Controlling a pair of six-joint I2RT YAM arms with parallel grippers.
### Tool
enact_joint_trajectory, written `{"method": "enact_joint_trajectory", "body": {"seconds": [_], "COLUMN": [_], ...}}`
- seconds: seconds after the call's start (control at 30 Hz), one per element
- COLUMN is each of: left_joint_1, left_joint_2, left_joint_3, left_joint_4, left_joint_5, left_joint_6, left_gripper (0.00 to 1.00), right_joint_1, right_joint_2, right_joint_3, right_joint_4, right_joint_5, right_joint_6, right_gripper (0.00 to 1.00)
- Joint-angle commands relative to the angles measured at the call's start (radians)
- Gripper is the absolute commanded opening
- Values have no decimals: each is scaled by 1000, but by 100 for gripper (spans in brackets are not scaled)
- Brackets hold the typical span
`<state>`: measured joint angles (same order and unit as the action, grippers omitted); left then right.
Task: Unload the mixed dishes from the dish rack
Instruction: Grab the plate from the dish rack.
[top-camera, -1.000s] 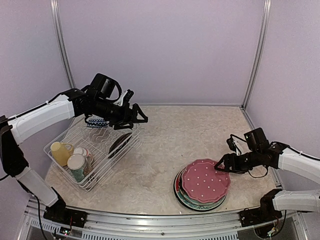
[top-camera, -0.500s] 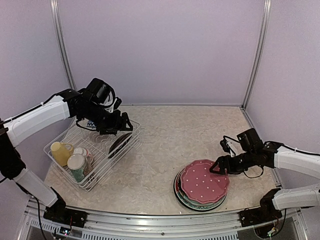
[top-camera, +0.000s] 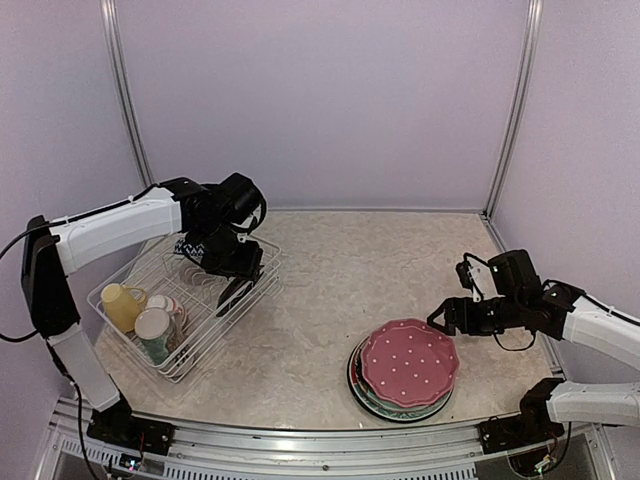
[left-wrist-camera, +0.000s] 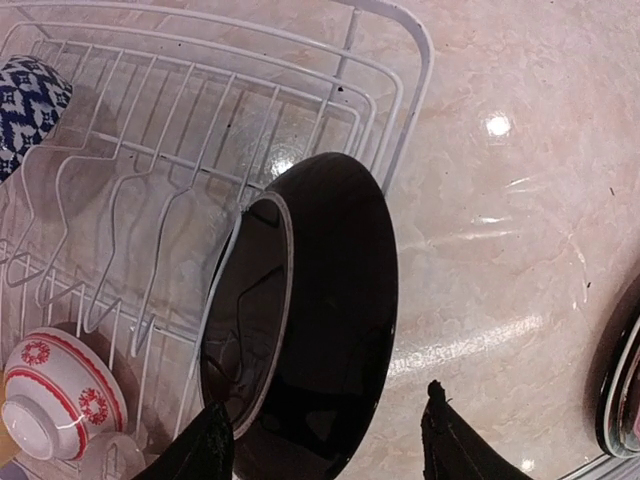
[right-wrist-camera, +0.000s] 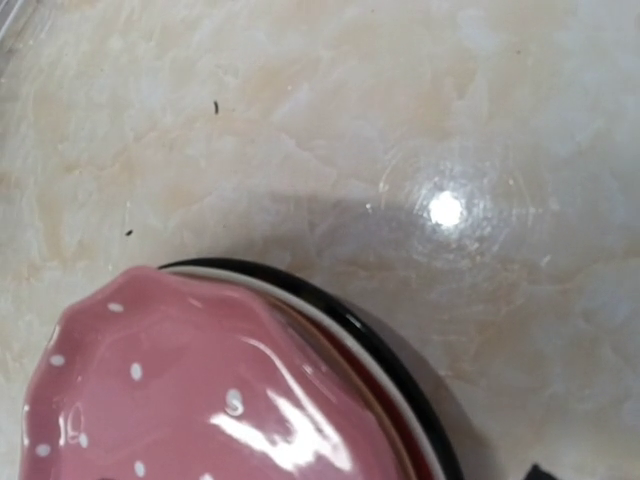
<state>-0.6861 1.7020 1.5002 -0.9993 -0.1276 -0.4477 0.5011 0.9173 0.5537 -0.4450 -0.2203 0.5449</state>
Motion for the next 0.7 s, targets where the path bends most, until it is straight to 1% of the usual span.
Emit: {"method": "enact_joint_trajectory", "body": {"seconds": [0.0, 0.23, 0.33, 0.67], "left_joint_1": [-41, -59, -61, -83], "left_joint_2": [81, 143, 146, 195], "left_joint_3": [76, 113, 113, 119], "left_joint_4": [-105, -160, -166, -193], "left_joint_5": [-215, -367, -402, -478], "left_joint_6": [38, 53, 53, 58], "left_gripper": [56, 41, 35, 23], "right_joint_1": [8, 6, 7, 6], "right_joint_2": [-5, -3, -2, 27], "right_joint_3": [-3, -28, -36, -37], "right_joint_4": [18, 53, 66, 94], "right_joint_5": [10, -6, -14, -32], "right_joint_6": [15, 23, 27, 26], "right_gripper": [85, 85, 86, 85]}}
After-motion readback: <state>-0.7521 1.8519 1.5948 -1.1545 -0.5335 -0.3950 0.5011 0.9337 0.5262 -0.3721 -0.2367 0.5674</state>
